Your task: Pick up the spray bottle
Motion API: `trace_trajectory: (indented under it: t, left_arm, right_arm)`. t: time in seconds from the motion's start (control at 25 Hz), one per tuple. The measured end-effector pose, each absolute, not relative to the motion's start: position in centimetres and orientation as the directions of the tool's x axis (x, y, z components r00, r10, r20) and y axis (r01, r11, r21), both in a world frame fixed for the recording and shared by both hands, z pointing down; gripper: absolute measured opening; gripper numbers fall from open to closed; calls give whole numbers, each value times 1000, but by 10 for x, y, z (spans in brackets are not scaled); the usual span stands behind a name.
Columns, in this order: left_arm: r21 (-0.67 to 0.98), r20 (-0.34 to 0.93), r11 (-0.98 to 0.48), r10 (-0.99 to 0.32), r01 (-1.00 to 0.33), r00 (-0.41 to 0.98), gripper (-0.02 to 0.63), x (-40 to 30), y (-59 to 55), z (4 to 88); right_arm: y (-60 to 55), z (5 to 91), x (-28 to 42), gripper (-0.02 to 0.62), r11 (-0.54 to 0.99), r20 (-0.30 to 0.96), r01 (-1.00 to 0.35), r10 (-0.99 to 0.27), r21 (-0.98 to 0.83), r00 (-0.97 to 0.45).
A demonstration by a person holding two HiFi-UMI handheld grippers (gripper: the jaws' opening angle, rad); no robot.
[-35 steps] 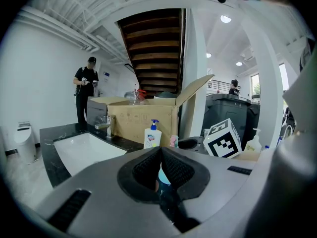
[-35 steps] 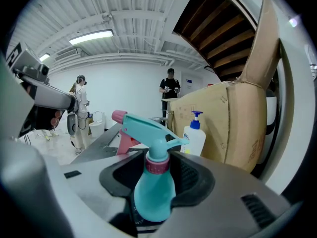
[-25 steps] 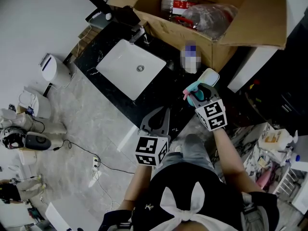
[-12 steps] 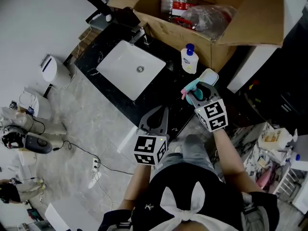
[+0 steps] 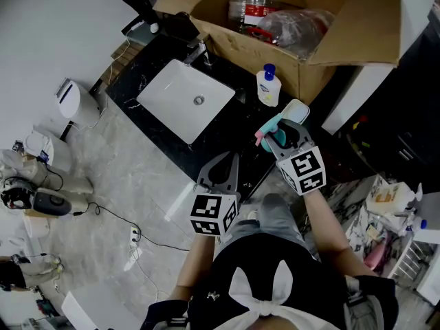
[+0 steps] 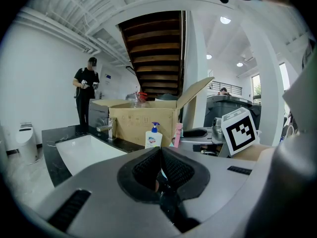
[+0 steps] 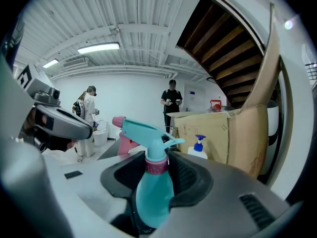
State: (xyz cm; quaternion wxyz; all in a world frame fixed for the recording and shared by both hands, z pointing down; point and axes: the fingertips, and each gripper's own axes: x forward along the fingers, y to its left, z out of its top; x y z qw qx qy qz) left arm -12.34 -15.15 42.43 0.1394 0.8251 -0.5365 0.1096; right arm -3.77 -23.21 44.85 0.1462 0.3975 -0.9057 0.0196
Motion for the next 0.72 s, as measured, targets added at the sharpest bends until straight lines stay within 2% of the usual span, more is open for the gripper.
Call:
trace_trajectory:
  t: [0.72]
  left_arm:
    - [120, 309, -372, -867, -920, 391, 31, -126, -145, 417]
  right_arm:
    - [-199, 390, -39, 147, 688, 152, -721, -723, 78, -674]
